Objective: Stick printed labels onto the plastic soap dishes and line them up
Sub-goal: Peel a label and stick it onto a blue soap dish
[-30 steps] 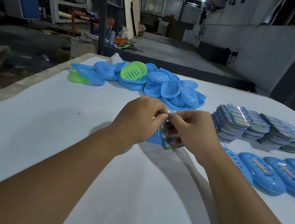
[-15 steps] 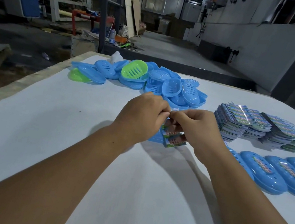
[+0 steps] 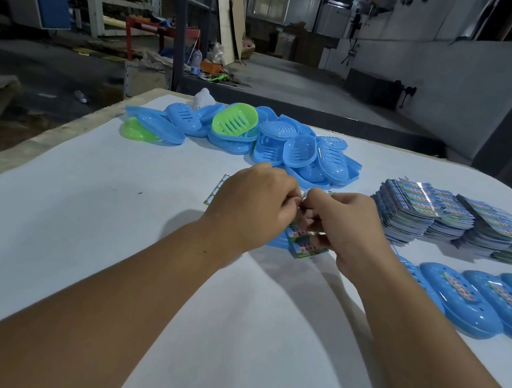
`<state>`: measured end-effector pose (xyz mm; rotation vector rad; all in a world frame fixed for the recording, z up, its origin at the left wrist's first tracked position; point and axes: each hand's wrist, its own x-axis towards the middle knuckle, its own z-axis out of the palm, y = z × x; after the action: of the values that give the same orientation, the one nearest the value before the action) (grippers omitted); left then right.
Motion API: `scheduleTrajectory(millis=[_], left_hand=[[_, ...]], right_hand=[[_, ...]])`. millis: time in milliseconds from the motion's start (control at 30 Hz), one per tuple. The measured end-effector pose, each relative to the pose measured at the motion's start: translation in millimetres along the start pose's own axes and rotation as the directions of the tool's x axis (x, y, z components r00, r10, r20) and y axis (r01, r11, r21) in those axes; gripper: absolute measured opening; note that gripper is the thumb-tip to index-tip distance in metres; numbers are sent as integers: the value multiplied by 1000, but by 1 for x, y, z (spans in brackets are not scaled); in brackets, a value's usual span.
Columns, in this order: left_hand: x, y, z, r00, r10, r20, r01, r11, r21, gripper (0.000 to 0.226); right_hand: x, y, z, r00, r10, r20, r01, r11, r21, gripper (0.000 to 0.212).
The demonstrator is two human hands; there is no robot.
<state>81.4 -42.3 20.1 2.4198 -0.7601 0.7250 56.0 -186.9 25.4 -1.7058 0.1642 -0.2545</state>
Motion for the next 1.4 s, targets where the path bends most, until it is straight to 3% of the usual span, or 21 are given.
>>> scheduleTrajectory(millis=[233,500,800,1100,1200,1400], left_hand=[[1,-1,1,984,-178,-13,171,962,-213,13],[2,-4,4,984,-178,-12,171,959,-224,13],[6,-11,4,932,-362,29,356,894,-271,14],[11,-19,-2,829,-539,147,559,800,-218,22],[10,-18,0,826,-536,174,562,802,-200,21],[10,-17,-1,907,-387,163,403,912,-78,18]], right_hand=[[2,1,-2,999,-7,31,6,999,35,24],[3,3,-2,998,-58,31,58,998,-10,25],[5,1,-6,999,-4,52,10,994,-113,25],[6,0,-17,991,13,131,7,989,-150,23],[7,1,-17,989,13,146,9,988,-152,19],[9,0,-23,990,17,142,8,985,-170,14]])
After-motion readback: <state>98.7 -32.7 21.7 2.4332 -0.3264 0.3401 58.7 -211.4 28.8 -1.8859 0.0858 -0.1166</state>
